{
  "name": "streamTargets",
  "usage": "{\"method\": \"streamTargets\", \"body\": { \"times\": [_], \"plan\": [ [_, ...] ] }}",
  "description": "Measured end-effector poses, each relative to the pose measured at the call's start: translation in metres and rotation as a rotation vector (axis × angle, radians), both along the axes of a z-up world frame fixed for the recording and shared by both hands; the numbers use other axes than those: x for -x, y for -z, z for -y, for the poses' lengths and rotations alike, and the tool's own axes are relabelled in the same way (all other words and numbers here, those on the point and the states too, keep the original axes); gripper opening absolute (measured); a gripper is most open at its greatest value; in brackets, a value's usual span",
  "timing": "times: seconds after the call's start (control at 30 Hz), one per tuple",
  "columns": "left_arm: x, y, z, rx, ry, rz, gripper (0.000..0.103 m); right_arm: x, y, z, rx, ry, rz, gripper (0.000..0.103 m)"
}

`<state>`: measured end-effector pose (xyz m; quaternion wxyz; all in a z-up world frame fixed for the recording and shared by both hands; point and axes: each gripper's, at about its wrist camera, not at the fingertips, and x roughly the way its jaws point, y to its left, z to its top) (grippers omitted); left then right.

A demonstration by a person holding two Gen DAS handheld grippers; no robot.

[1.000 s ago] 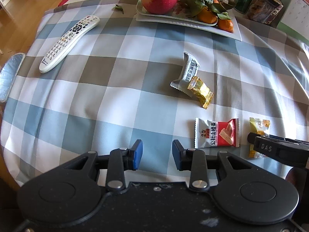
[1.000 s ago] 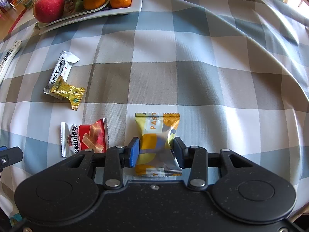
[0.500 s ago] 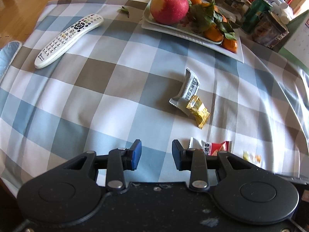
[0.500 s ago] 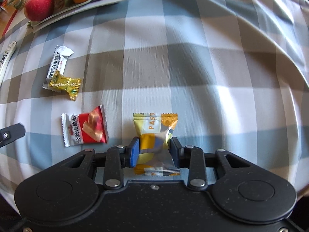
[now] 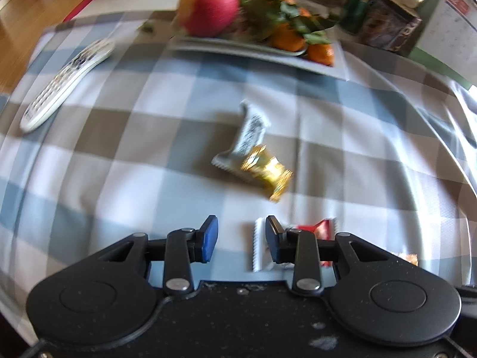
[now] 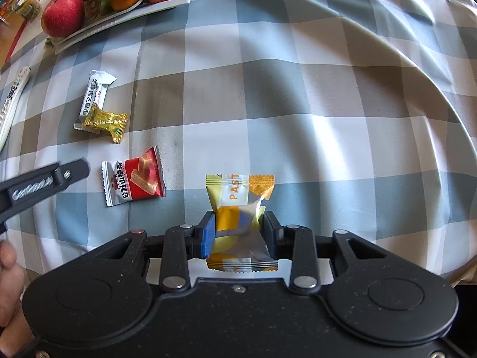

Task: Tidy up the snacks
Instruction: 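Lower the left gripper onto the red-and-white packet and close it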

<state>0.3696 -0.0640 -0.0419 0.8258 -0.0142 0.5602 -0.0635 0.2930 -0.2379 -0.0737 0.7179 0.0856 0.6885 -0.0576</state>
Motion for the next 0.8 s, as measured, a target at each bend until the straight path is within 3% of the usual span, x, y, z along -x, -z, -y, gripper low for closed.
{"method": "streamTargets", "body": {
  "times": [0.13, 0.27, 0.8],
  "plan": [
    [-0.012, 0.005, 0.011, -0.032, -0.011, 0.025, 0.035, 0.0, 0.0, 0.001, -0.004, 0.004, -0.001, 0.043],
    [-0.019, 0.021, 0.017, -0.072, -0.008, -0.01, 0.035, 0.0, 0.003, -0.003, 0.001, -0.001, -0.007, 0.043],
    [-0.013, 0.038, 0.033, -0.181, 0.073, -0.031, 0.036, 0.002, 0.005, -0.005, 0.006, 0.003, -0.005, 0.043]
  ]
}}
